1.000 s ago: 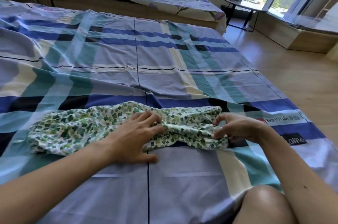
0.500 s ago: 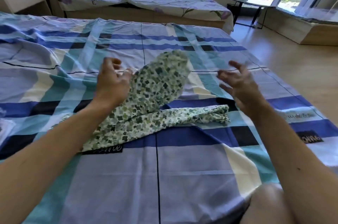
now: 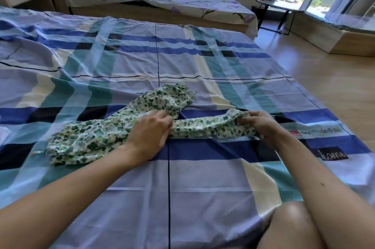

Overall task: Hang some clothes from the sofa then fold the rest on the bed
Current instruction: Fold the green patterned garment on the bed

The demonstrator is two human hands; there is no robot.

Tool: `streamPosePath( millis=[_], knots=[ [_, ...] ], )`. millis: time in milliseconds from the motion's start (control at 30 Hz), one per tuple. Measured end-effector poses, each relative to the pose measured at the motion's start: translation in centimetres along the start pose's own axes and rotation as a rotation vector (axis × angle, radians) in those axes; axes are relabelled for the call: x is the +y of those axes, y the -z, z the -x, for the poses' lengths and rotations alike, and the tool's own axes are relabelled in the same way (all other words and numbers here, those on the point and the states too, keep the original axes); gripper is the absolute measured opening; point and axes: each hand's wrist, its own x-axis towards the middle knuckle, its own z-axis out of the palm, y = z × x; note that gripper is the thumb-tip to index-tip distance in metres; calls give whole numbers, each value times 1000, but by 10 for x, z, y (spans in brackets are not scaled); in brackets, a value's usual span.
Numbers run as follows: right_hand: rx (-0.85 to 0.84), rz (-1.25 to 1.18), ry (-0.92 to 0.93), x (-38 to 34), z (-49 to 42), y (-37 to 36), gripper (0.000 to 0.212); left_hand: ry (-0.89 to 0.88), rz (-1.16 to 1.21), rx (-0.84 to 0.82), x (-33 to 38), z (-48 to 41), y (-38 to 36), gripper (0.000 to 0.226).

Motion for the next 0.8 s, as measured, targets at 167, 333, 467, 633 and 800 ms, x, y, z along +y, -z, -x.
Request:
streamPosePath(
  millis=[167,333,467,633,800],
  knots=[
    [-18,-227,202,-13,15,11,28,228,397,46,-5,-12,15,18],
    [-11,-258,340,-14,19,12,38,246,511,71,-1,-14,28,16],
    [-7,-322,442,-21,20,12,47,219,512,71,0,-16,38,16],
    [-160,-253,539,-39,50,26,57,42,586,-124,-10,-5,54,20],
    [-452,351,156,-18,55,60,32,-129,360,-655,-6,21,46,12]
  ],
)
